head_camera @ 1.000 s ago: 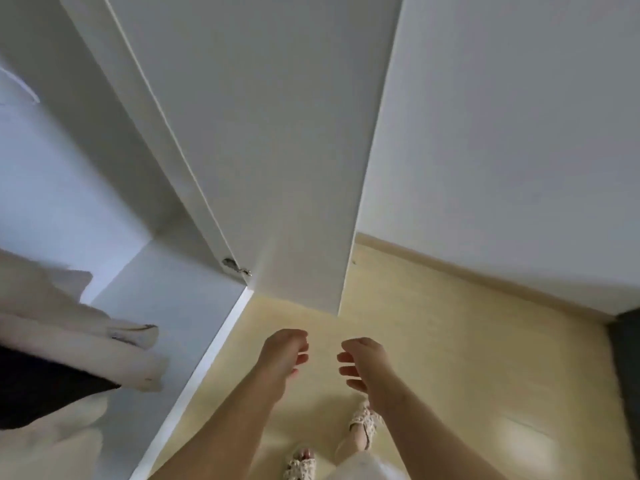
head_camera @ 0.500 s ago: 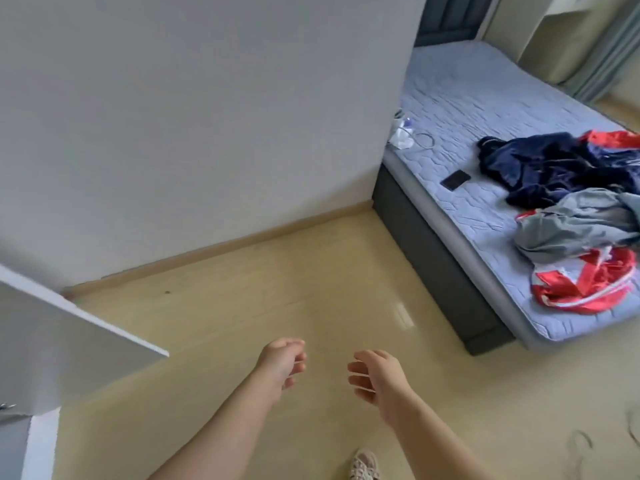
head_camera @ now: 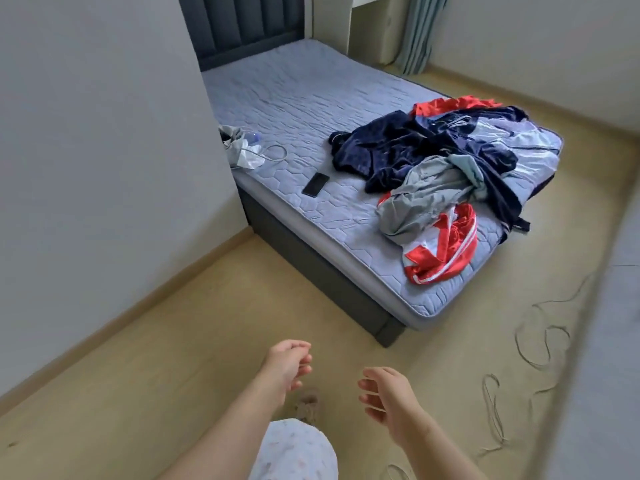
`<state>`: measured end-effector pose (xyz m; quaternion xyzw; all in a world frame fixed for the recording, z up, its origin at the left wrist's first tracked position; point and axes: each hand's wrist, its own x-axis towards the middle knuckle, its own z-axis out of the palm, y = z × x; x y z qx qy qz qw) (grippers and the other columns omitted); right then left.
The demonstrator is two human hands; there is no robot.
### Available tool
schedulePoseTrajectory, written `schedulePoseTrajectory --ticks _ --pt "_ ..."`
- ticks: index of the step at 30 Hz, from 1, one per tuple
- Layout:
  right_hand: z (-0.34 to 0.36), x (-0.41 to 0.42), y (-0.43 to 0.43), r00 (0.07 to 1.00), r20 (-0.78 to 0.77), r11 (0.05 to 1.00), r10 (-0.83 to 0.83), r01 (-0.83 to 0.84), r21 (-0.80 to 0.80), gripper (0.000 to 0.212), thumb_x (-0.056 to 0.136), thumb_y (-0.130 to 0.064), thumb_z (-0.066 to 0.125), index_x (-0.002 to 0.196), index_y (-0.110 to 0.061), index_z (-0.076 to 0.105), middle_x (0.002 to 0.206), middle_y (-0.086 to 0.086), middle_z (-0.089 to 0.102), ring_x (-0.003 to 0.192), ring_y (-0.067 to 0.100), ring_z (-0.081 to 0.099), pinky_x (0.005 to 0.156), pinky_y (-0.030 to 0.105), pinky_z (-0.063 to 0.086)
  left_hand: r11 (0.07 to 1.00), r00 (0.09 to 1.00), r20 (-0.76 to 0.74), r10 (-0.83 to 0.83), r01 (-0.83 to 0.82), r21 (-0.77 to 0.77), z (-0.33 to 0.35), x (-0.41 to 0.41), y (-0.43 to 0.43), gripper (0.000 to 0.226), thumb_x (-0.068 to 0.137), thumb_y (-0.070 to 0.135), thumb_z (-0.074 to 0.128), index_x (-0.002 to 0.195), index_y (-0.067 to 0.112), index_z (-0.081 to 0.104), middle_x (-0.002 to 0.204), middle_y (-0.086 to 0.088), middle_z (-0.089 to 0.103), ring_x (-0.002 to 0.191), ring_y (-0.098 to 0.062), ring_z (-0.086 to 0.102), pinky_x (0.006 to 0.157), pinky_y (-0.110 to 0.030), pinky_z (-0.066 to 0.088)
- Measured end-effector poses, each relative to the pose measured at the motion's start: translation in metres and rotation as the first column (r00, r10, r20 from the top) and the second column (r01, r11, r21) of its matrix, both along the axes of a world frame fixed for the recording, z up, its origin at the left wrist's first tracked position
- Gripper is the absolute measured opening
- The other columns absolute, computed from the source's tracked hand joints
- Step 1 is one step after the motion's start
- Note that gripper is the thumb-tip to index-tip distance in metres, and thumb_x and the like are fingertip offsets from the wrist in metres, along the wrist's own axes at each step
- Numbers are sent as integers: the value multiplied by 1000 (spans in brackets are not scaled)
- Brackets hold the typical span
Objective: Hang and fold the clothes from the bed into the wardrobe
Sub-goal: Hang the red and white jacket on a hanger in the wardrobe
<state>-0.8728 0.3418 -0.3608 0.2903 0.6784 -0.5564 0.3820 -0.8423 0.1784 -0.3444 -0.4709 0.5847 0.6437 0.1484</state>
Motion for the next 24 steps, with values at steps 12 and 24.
schedulePoseTrajectory --ticks 12,24 --pt "8 -233 15 962 -50 962 -270 268 -48 14 90 -5 46 79 -14 45 63 5 49 45 14 37 50 19 20 972 972 -33 -231 229 -52 -1 -269 3 17 94 14 44 87 20 57 79 1 58 64 -11 53 58 -22 34" --pt "-7 -377 62 942 72 945 -326 327 -4 16 92 -7 47 77 -10 50 65 7 49 51 16 39 52 20 24 954 954 25 -299 300 -27 -13 -420 43 18 96 14 41 90 18 57 75 0 56 64 -12 51 55 -21 34"
